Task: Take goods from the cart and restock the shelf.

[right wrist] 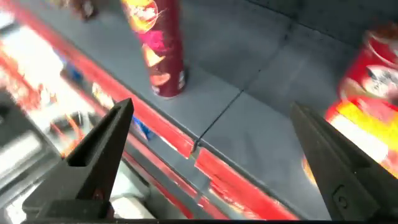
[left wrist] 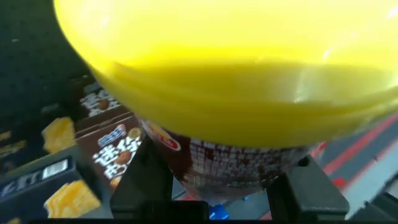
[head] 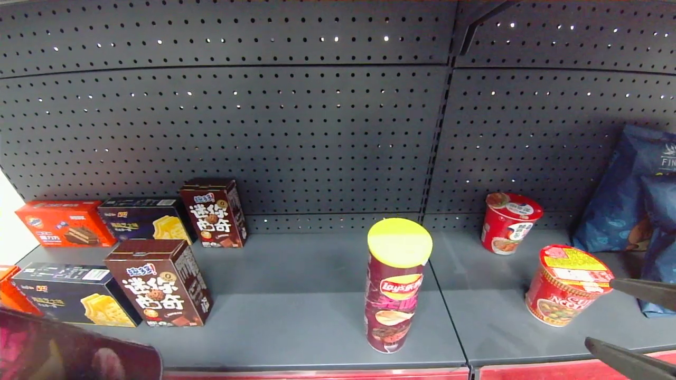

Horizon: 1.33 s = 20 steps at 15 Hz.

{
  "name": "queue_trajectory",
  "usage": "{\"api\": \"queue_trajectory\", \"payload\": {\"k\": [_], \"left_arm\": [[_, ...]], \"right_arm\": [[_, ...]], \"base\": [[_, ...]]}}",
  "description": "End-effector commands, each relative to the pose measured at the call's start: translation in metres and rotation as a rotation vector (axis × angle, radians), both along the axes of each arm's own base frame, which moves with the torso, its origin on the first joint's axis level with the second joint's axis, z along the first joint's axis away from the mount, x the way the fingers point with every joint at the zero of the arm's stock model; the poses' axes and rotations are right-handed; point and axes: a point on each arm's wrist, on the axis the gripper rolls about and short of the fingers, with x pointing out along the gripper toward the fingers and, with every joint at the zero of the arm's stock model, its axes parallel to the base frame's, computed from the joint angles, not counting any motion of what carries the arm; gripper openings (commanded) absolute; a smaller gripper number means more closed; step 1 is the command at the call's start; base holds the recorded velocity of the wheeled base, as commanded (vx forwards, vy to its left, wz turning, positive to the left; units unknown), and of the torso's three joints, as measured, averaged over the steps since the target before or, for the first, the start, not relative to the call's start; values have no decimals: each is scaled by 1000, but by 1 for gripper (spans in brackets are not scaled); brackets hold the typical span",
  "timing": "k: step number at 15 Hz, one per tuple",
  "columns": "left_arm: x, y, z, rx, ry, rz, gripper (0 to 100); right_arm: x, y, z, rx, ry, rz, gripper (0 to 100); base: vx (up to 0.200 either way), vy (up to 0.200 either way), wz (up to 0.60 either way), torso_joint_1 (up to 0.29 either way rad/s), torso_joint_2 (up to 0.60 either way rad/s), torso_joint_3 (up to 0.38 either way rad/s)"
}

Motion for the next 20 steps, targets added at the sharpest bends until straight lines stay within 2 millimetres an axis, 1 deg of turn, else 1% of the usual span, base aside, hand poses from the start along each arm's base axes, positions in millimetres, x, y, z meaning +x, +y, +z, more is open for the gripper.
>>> {"api": "queue_trajectory", "payload": {"k": [1, 3, 4, 6, 7, 8, 9, 11, 12, 14, 16, 18, 20], "left_arm": [[40, -5, 13, 16, 108, -114, 0], [65, -10, 28, 17, 144, -178, 0], [74, -12, 31, 17, 163, -203, 0], [98, -22, 24, 28, 249, -256, 0], [106, -26, 21, 32, 278, -273, 0], [122, -31, 16, 36, 300, -291, 0], [135, -39, 14, 39, 293, -314, 0], [154, -45, 12, 43, 283, -306, 0], [168, -53, 8, 52, 308, -314, 0], [186, -67, 8, 60, 331, -359, 0], [218, -80, 1, 106, 323, -376, 0], [257, -91, -13, 161, 270, -400, 0], [290, -97, -31, 163, 201, -453, 0]], "right_arm": [[-4, -3, 2, 45, -2, -16, 100], [-5, -4, 1, 57, 8, -36, 100], [-4, -4, -2, 53, 18, -34, 100], [-5, -3, -7, 42, 24, -26, 100], [-5, -3, -8, 39, 27, -28, 100], [-4, -3, -12, 31, 44, -24, 100], [-4, -2, -15, 25, 55, -22, 100], [-4, -3, -19, 18, 67, -22, 100], [-5, -3, -19, 21, 65, -22, 100], [-5, -3, -20, 21, 67, -23, 100], [-4, -3, -22, 16, 77, -20, 100], [-4, -2, -24, 11, 83, -17, 100], [-7, -4, -29, 6, 91, -14, 100]], "base": [[0, 0, 0, 0, 0, 0], [0, 0, 0, 0, 0, 0], [0, 0, 0, 0, 0, 0], [0, 0, 0, 0, 0, 0], [0, 0, 0, 0, 0, 0], [0, 0, 0, 0, 0, 0], [0, 0, 0, 0, 0, 0], [0, 0, 0, 0, 0, 0], [0, 0, 0, 0, 0, 0], [0, 0, 0, 0, 0, 0], [0, 0, 0, 0, 0, 0], [0, 0, 0, 0, 0, 0], [0, 0, 0, 0, 0, 0]]}}
